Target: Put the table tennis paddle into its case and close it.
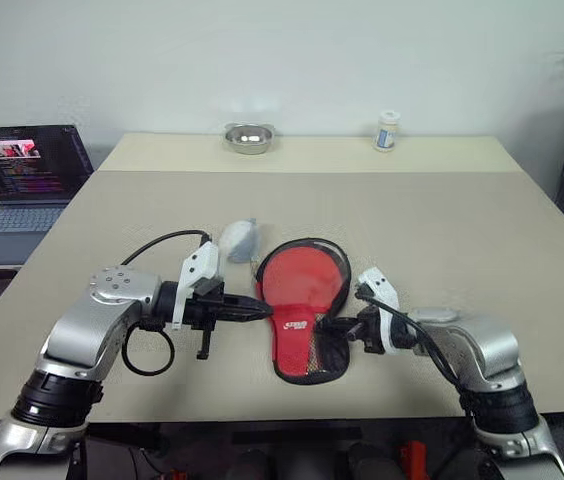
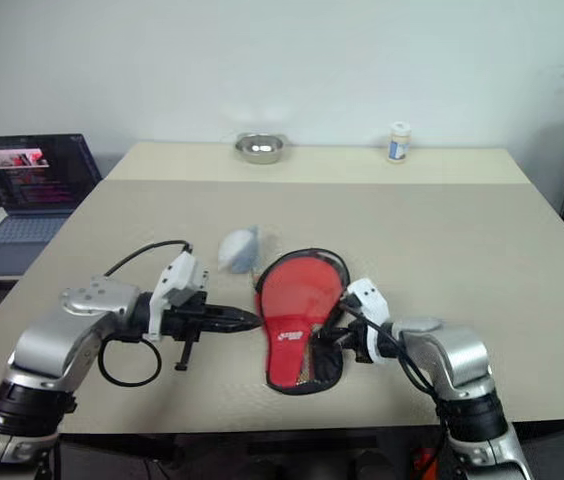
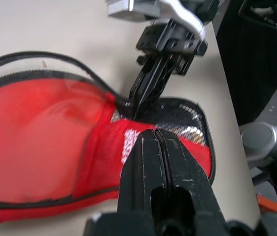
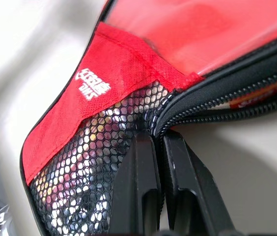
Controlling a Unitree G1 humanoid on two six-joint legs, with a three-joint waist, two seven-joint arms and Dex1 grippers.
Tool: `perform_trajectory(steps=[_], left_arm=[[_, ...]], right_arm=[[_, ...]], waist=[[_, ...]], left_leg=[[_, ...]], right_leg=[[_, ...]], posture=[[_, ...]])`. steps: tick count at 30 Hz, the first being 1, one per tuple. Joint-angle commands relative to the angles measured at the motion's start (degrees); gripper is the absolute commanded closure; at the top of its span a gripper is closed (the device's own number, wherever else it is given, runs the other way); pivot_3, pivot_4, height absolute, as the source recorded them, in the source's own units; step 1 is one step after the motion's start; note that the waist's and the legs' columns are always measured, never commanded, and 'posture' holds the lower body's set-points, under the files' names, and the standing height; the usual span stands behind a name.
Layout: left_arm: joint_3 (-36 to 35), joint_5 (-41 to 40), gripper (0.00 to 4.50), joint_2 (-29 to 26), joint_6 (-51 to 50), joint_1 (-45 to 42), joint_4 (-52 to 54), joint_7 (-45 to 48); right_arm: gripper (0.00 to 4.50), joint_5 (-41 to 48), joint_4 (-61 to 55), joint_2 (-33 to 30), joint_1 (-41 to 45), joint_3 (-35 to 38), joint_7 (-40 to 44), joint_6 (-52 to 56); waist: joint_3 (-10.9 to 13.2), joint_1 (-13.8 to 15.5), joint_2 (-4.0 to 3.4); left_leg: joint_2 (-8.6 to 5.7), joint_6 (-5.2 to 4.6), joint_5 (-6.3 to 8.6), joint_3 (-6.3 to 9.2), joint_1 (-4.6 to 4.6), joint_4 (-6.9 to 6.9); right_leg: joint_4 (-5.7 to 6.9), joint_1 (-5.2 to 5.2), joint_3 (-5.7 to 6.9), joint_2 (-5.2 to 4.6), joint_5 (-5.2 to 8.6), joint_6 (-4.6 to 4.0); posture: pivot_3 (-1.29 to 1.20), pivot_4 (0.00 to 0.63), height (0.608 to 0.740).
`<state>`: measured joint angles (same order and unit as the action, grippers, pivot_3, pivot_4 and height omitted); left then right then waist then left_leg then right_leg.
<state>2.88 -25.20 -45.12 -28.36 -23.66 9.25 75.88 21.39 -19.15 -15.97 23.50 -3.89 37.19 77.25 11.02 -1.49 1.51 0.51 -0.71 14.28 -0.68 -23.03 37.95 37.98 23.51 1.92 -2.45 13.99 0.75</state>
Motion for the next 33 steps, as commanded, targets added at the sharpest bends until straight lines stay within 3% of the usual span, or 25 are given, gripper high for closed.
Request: perform_trajectory(steps=[1,9,21,24,26,33], left_arm=[[-0.8,-1.4,4.50,-0.8,0.0,0.5,2.7,-0.2],[-0.8,-1.4,4.50,-1.1,0.3,1.1,2.5,-0.5],[0.0,-0.6,4.50,-0.8,1.4,0.4,1.1,-0.1],[-0.1,-0.6,4.50,-0.7,1.8,0.7,1.2,-0.4],[-0.2,-0.6,4.50,-0.5,1.9,0.9,1.2,-0.6],[-0.5,-0.8,4.50,0.2,2.6,1.8,1.3,-2.0]], right_arm=[[4.48,3.5,-6.6,0.0,-2.8,2.7,-1.9,5.1],[4.48,6.1,-14.0,4.9,-7.5,9.3,-7.5,13.6],[4.48,7.8,-15.1,8.6,-9.9,10.8,-12.4,15.2],[3.82,8.2,-16.0,7.3,-9.6,12.0,-13.1,15.2],[3.14,8.7,-17.0,5.7,-9.7,12.0,-12.9,15.3],[0.77,15.2,-23.9,-8.7,-7.2,12.5,-5.6,14.7]], waist=[[0.0,0.1,0.00],[0.0,0.1,0.00],[0.0,0.0,0.00],[0.0,0.0,0.00],[0.0,0.0,0.00],[0.0,0.1,-0.03]], left_leg=[[0.00,0.00,0.00,0.01,0.00,0.00],[0.04,0.00,0.00,0.05,-0.01,-0.01],[0.09,0.00,0.00,0.08,0.00,-0.03],[0.10,0.00,0.00,0.08,0.00,-0.03],[0.09,0.00,0.00,0.08,0.00,-0.03],[0.09,0.00,0.01,0.07,-0.02,-0.01]], right_leg=[[-0.01,-0.01,0.01,0.00,0.01,0.00],[-0.02,-0.01,0.04,0.07,0.16,0.21],[-0.02,-0.01,0.03,0.17,0.20,0.20],[-0.02,-0.01,0.04,0.17,0.21,0.20],[-0.03,-0.01,0.04,0.17,0.21,0.20],[-0.12,-0.03,0.04,0.16,0.22,0.20]], posture=[[0.00,0.150,0.740],[0.00,0.150,0.740],[0.00,0.150,0.740],[0.00,0.150,0.740],[0.00,0.150,0.740],[0.00,0.150,0.740]])
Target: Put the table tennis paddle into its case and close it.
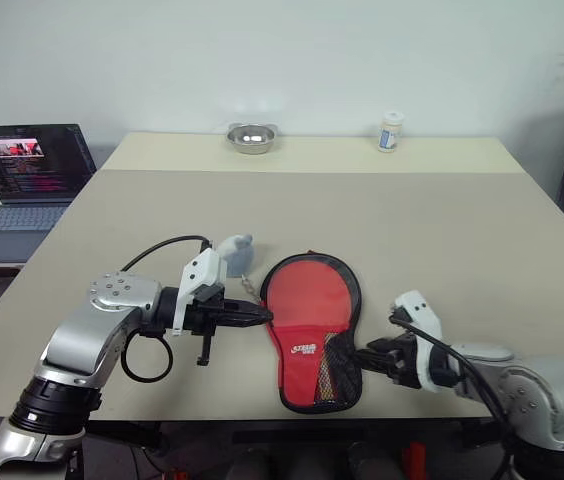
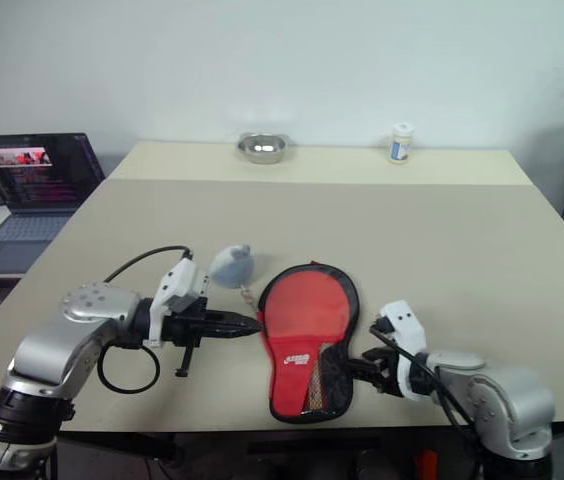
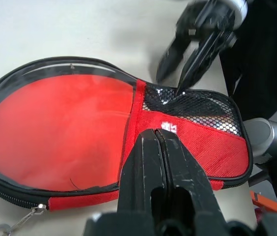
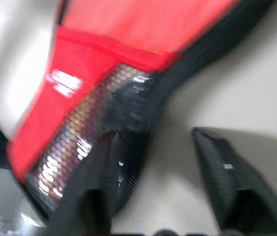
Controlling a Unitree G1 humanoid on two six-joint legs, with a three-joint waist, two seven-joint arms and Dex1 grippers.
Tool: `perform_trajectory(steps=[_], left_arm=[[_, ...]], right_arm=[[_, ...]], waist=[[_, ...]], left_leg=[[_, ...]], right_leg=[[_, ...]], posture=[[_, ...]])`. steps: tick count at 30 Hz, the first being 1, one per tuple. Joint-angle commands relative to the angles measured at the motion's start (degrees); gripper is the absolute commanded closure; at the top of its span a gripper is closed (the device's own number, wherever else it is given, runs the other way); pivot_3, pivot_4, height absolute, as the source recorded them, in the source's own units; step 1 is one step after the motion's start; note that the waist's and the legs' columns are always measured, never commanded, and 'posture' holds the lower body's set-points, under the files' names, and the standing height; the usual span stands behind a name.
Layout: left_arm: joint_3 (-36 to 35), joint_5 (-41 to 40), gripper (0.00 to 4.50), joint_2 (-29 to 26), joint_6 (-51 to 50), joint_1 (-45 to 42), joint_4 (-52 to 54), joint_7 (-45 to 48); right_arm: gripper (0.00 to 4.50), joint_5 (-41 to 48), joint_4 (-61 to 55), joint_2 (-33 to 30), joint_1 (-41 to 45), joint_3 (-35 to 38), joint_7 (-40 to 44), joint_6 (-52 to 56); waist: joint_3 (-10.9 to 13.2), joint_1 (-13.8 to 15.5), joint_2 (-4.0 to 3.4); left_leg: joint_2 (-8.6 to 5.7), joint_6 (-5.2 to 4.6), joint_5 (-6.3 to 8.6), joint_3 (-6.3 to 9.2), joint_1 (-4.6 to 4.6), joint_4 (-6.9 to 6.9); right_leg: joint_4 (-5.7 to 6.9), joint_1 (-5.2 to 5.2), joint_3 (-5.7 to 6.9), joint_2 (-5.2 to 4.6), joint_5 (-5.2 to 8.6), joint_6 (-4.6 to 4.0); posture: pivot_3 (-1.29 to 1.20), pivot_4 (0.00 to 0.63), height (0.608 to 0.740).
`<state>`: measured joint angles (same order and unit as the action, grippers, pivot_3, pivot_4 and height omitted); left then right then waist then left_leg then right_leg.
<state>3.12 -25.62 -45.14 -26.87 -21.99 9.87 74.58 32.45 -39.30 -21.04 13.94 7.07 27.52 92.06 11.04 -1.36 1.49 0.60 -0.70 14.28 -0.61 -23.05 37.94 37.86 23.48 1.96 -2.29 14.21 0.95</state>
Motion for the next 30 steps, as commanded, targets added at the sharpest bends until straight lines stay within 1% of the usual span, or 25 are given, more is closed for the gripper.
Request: perform_trajectory(steps=[1,2,4,5,7,11,14,16,17,18,21,23,25,30], left_arm=[[-0.8,-0.4,4.50,0.3,1.1,0.1,0.7,-0.9],[-0.9,-0.5,4.50,0.3,1.1,0.0,0.6,-1.0],[-1.4,-0.5,4.50,0.6,1.1,0.1,0.4,-2.0],[-1.9,-0.4,4.50,0.8,1.1,0.2,0.2,-3.0],[-3.1,-0.7,4.50,1.0,0.4,0.2,-0.3,-4.9],[-6.6,-2.7,4.50,1.0,-2.4,0.2,-0.4,-8.7],[-8.4,-4.5,3.94,0.8,-5.9,-0.3,-0.1,-10.8],[-9.8,-5.4,3.29,0.7,-7.5,-0.7,0.2,-12.2],[-10.4,-5.4,2.88,0.7,-7.7,-0.8,0.2,-13.1],[-10.9,-5.4,2.51,0.7,-7.8,-0.9,0.2,-13.6],[-12.5,-3.0,1.44,0.9,-6.2,-2.5,-2.8,-17.5],[-12.4,-0.2,0.73,0.9,-4.3,-3.9,-5.7,-20.3],[-11.8,2.0,0.04,1.3,-3.0,-6.4,-10.4,-22.8],[-8.5,6.7,0.04,1.5,2.0,-12.6,-23.7,-22.0]], right_arm=[[0.46,5.1,-4.0,-5.1,3.0,1.8,5.1,-0.5],[0.08,6.0,-3.9,-6.6,4.0,1.9,6.2,-1.5],[0.03,7.3,-1.9,-9.1,8.4,1.8,9.6,-7.3],[0.03,6.3,-0.4,-10.1,10.7,0.3,11.4,-13.0],[0.03,3.9,3.5,-9.2,13.7,-3.7,12.9,-22.0],[0.03,-6.3,18.8,-4.1,18.1,-17.1,14.8,-41.0],[0.00,-12.2,28.9,-1.8,19.7,-22.5,16.3,-51.5],[0.00,-14.5,35.0,0.3,20.7,-24.0,16.4,-56.5],[0.00,-15.5,37.4,1.2,21.0,-24.5,16.5,-58.4],[0.00,-16.2,39.0,1.9,21.2,-24.8,16.5,-59.9],[0.00,-19.2,44.4,3.6,21.1,-25.7,16.1,-64.3],[0.00,-20.2,46.1,4.5,21.0,-25.7,15.9,-65.2],[0.00,-19.2,45.5,5.5,20.6,-25.3,16.6,-63.6],[0.00,-19.2,43.8,6.9,20.1,-25.2,16.4,-61.9]], waist=[[0.0,0.0,0.00],[0.0,0.0,0.00],[0.0,-0.1,-0.01],[0.0,-0.2,-0.01],[0.0,-0.3,-0.01],[0.0,-0.3,0.07],[0.0,-0.2,0.07],[0.0,0.0,0.07],[0.0,0.0,0.08],[0.0,0.0,0.08],[0.0,0.0,0.08],[0.0,0.0,0.08],[0.0,0.0,0.08],[0.0,0.0,0.08]], left_leg=[[0.01,0.00,0.00,0.00,0.00,-0.01],[0.03,0.00,0.00,0.01,0.00,-0.01],[0.08,0.00,0.00,0.02,0.01,-0.01],[0.08,-0.01,0.00,0.02,0.01,0.00],[0.10,-0.01,0.00,0.02,0.04,0.00],[0.23,-0.01,0.00,0.09,0.05,-0.03],[0.19,0.00,0.00,0.06,0.01,-0.04],[0.09,0.00,0.00,0.05,-0.05,-0.03],[0.06,0.01,0.00,0.04,-0.07,0.00],[0.03,0.02,0.01,0.03,-0.08,0.01],[0.01,0.04,0.01,0.04,-0.07,0.03],[0.03,0.05,0.00,0.09,-0.05,0.03],[0.06,0.08,-0.02,0.10,-0.02,0.02],[0.12,0.14,-0.05,0.13,0.01,0.01]], right_leg=[[0.00,0.00,0.01,0.01,0.00,0.00],[0.01,0.00,0.02,0.03,0.00,0.00],[0.01,0.00,0.02,0.08,0.00,0.00],[0.02,0.01,0.02,0.09,0.00,0.00],[0.04,0.02,0.02,0.14,0.00,0.00],[0.03,0.01,0.07,0.29,0.01,-0.02],[0.08,0.04,0.06,0.26,0.08,-0.15],[0.07,0.07,0.07,0.16,0.07,-0.15],[0.07,0.07,0.06,0.11,0.05,-0.19],[0.06,0.06,0.05,0.08,-0.07,-0.38],[0.07,0.05,0.06,0.04,-0.08,-0.40],[0.11,0.05,0.10,0.04,-0.09,-0.41],[0.15,0.05,0.11,0.07,-0.09,-0.42],[0.22,0.06,0.14,0.14,-0.09,-0.44]], posture=[[0.00,0.150,0.740],[0.00,0.150,0.740],[0.00,0.150,0.740],[0.00,0.150,0.740],[0.00,0.150,0.740],[0.00,0.150,0.740],[0.00,0.150,0.740],[0.00,0.150,0.740],[0.00,0.150,0.740],[0.00,0.150,0.740],[0.00,0.150,0.740],[0.00,0.150,0.740],[0.00,0.150,0.740],[0.00,0.150,0.740]])
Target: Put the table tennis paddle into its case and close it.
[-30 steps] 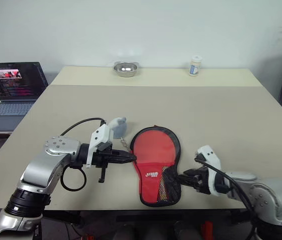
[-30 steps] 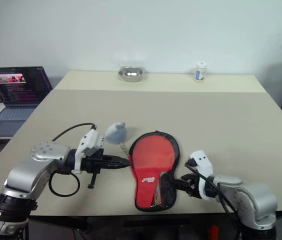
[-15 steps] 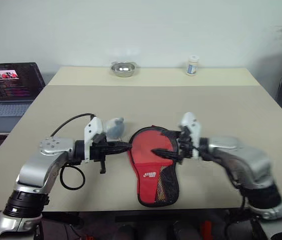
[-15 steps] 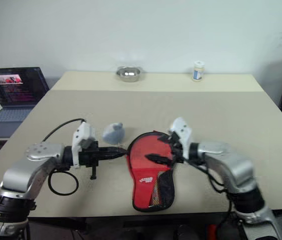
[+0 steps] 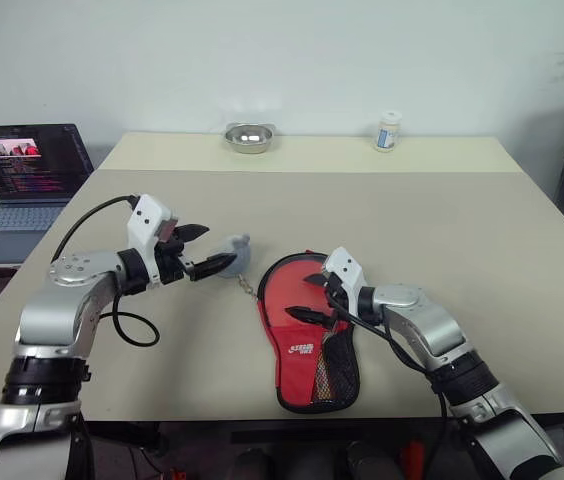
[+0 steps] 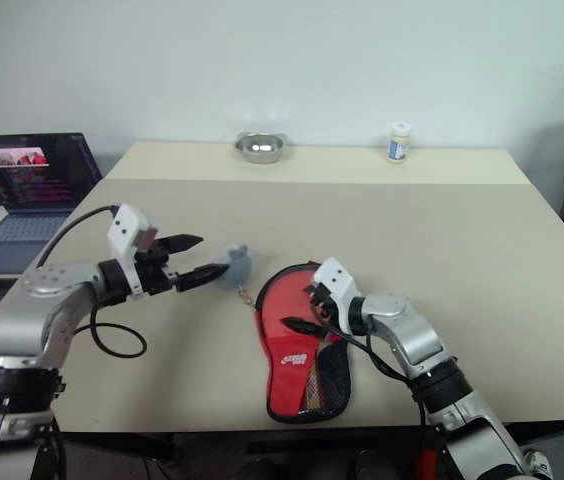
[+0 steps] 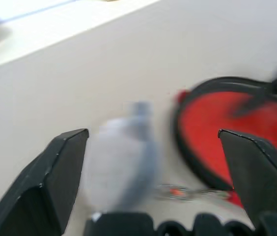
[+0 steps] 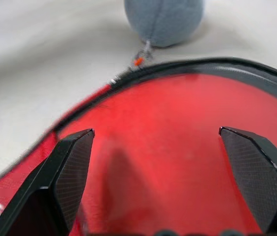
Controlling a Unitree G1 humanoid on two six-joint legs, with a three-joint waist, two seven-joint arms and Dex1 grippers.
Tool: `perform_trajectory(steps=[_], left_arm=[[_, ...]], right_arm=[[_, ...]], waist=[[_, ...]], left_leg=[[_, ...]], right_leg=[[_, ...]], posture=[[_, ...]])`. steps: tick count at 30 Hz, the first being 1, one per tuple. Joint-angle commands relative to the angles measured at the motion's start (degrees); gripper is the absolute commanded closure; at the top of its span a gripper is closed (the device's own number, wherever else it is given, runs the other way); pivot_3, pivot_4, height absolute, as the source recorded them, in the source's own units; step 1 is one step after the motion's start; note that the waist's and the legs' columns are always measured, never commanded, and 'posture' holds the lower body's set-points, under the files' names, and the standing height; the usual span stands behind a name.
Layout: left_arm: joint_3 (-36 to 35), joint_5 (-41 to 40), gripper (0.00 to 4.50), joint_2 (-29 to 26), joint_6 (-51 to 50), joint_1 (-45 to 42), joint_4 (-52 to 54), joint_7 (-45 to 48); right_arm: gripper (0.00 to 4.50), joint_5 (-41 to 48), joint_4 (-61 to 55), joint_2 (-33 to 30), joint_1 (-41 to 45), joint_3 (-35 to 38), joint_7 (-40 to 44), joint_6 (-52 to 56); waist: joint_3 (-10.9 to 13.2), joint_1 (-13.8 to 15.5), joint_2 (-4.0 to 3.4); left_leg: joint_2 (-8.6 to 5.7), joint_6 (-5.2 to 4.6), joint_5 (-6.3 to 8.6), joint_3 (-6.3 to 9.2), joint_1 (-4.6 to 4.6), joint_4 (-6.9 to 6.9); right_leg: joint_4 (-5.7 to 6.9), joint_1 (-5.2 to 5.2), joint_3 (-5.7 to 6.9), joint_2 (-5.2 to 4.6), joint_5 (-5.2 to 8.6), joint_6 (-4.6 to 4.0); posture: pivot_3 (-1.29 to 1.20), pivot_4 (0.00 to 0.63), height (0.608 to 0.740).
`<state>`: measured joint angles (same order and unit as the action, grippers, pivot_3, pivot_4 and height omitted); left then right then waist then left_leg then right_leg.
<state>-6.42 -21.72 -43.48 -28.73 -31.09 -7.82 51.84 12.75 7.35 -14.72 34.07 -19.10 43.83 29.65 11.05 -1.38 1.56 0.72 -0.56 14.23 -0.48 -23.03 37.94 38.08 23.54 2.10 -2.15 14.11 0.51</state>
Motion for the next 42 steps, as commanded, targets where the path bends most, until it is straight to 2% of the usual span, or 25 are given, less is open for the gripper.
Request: perform_trajectory(steps=[1,10,18,21,27,31,33,42], left_arm=[[1.8,3.6,0.04,0.0,5.2,-4.7,-8.7,1.6],[8.8,12.1,0.04,4.2,17.5,-14.8,-33.6,8.0],[9.8,14.0,0.04,7.3,20.2,-18.4,-40.3,12.4],[10.1,14.3,0.67,7.5,19.6,-18.0,-40.0,14.5],[10.3,14.9,2.81,7.6,18.5,-17.0,-39.9,15.7],[9.9,15.0,3.92,8.9,18.0,-17.9,-40.2,12.9],[10.4,16.0,4.17,9.7,18.2,-19.1,-40.6,10.7],[15.3,26.5,4.19,16.9,26.4,-33.5,-56.1,-3.1]], right_arm=[[0.00,0.6,-3.2,0.7,-0.1,0.9,0.0,0.9],[0.00,-0.2,-6.7,1.8,-0.9,0.5,-1.3,2.5],[0.00,-2.3,-6.9,1.9,-0.9,1.3,-5.7,2.7],[0.00,-2.8,-6.8,1.7,-0.9,1.3,-6.3,3.2],[0.00,-3.0,-7.4,1.0,-1.0,0.2,-5.9,4.4],[0.00,-4.1,-7.9,-0.1,-2.1,-2.3,-4.6,5.5],[0.00,-5.9,-7.4,-1.1,-2.8,-4.1,-4.5,5.7],[0.00,-10.0,-4.0,-3.7,-3.9,-7.1,-3.9,7.9]], waist=[[0.0,0.0,0.00],[0.0,0.1,0.01],[0.0,0.0,0.01],[0.0,-0.1,0.02],[0.0,-0.1,0.02],[0.0,-0.1,0.02],[0.0,0.0,0.02],[-0.1,1.3,0.14]], left_leg=[[-0.01,0.01,0.00,0.00,0.00,0.00],[-0.05,0.01,0.00,-0.05,-0.02,0.02],[-0.03,0.02,-0.01,-0.05,-0.01,0.04],[-0.03,0.02,-0.01,-0.05,-0.02,0.03],[-0.03,0.01,-0.01,-0.04,-0.02,0.04],[-0.04,0.01,-0.01,-0.04,-0.01,0.04],[-0.04,0.01,-0.01,-0.04,-0.01,0.04],[-0.05,0.16,-0.15,0.02,0.17,0.17]], right_leg=[[0.00,0.00,0.00,0.00,0.00,0.00],[-0.01,0.00,0.00,-0.02,-0.01,-0.01],[0.04,0.00,0.01,-0.02,-0.01,0.00],[0.03,0.01,0.01,-0.01,-0.01,-0.01],[0.04,0.00,0.00,-0.01,-0.01,0.00],[0.04,0.00,0.00,-0.02,-0.01,0.00],[0.04,-0.01,0.01,-0.02,-0.01,0.00],[0.04,-0.26,0.10,0.10,-0.06,0.29]], posture=[[0.00,0.150,0.740],[0.00,0.150,0.740],[0.00,0.150,0.740],[0.00,0.150,0.740],[0.00,0.150,0.740],[0.00,0.150,0.740],[0.00,0.150,0.740],[0.00,0.150,0.740]])
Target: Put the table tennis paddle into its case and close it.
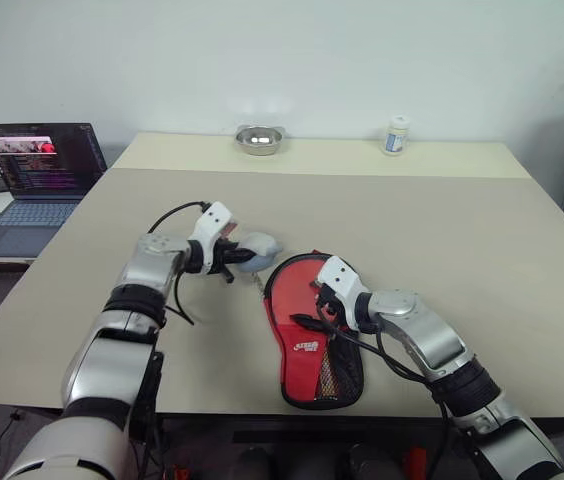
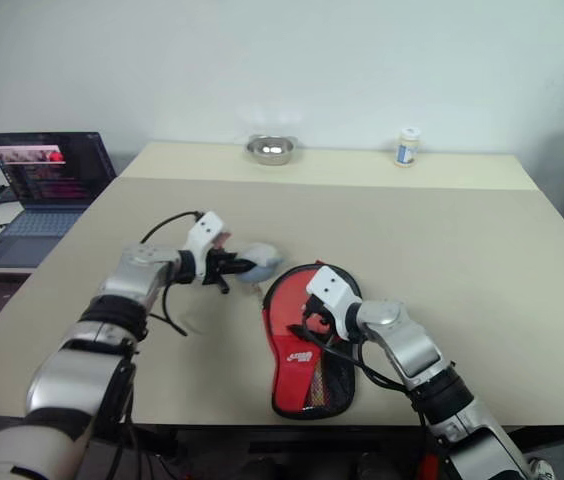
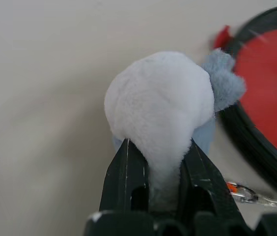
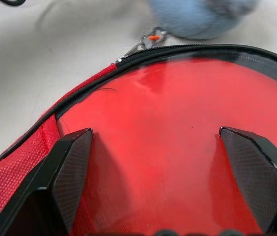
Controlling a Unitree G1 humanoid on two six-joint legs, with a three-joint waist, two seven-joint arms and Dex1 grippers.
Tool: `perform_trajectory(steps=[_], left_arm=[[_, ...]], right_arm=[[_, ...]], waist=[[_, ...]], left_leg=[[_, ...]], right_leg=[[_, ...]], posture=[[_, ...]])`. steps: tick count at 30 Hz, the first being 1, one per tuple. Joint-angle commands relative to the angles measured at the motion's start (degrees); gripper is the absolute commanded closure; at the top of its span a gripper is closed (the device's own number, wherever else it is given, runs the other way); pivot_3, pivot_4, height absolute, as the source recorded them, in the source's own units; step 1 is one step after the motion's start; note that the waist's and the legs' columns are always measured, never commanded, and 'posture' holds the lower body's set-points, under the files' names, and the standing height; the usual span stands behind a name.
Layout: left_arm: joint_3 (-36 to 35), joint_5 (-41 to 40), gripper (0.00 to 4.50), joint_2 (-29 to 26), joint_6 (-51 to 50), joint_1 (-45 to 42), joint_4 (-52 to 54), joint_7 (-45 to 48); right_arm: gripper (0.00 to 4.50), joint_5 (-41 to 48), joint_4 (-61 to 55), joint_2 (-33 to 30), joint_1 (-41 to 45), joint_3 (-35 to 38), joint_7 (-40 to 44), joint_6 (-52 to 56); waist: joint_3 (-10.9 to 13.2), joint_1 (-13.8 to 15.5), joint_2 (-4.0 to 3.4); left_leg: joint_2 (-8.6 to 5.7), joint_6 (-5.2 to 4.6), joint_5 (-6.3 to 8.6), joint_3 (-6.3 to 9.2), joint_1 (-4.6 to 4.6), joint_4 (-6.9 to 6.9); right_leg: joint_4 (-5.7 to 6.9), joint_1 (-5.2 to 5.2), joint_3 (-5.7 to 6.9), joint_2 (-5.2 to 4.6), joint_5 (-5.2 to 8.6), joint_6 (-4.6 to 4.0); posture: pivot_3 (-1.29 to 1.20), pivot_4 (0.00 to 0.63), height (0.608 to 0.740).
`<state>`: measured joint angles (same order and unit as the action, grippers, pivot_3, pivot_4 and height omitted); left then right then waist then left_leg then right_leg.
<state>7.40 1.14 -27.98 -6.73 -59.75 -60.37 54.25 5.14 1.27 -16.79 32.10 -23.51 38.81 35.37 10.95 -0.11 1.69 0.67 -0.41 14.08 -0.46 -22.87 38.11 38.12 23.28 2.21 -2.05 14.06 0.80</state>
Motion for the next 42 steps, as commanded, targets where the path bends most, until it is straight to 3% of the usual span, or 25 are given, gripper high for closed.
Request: perform_trajectory(steps=[1,10,15,27,36,42], left_arm=[[2.3,5.3,4.19,2.2,5.8,-6.2,-5.2,-7.7],[8.2,17.4,4.21,10.3,13.5,-16.4,-15.6,-30.3],[9.4,21.2,4.21,16.7,15.9,-19.7,-17.3,-37.6],[9.6,23.2,4.21,31.5,19.3,-21.2,-17.7,-36.5],[9.9,23.2,4.21,33.4,20.4,-19.4,-17.6,-30.2],[9.1,22.7,2.12,32.0,19.9,-18.6,-17.5,-25.7]], right_arm=[[0.00,-2.4,2.1,-1.8,-2.0,-2.8,1.1,2.4],[0.00,-2.1,1.7,-2.0,-3.0,-4.2,2.1,4.3],[0.00,-2.4,1.8,-1.9,-3.6,-5.3,2.4,4.7],[0.00,-2.8,0.7,-0.9,-4.7,-6.0,1.7,6.2],[0.00,-3.1,1.5,-0.2,-4.2,-5.5,1.0,5.9],[0.00,-3.6,2.7,0.4,-3.3,-5.3,1.4,5.3]], waist=[[0.0,0.1,0.01],[0.0,0.0,0.04],[0.0,0.0,0.04],[0.0,0.0,0.03],[-0.1,0.0,-0.09],[-0.2,-0.2,-0.23]], left_leg=[[-0.01,0.01,0.00,-0.02,0.00,0.00],[-0.05,0.02,0.00,-0.11,-0.07,-0.06],[-0.04,0.02,0.00,-0.10,-0.06,-0.07],[-0.07,0.02,0.01,-0.17,-0.05,-0.13],[-0.07,0.02,0.01,-0.17,-0.03,-0.14],[-0.05,0.02,0.01,-0.18,-0.01,-0.14]], right_leg=[[-0.01,0.00,0.00,0.02,0.00,0.00],[-0.12,0.04,-0.01,-0.02,-0.01,0.03],[-0.11,0.04,0.02,-0.03,-0.01,0.04],[-0.15,0.04,0.04,0.00,0.00,0.05],[-0.15,0.04,0.04,0.04,0.00,0.05],[-0.15,0.04,0.02,0.10,0.00,0.05]], posture=[[0.00,0.150,0.740],[0.00,0.150,0.740],[0.00,0.150,0.740],[0.00,0.150,0.740],[0.00,0.150,0.740],[0.00,0.150,0.740]])
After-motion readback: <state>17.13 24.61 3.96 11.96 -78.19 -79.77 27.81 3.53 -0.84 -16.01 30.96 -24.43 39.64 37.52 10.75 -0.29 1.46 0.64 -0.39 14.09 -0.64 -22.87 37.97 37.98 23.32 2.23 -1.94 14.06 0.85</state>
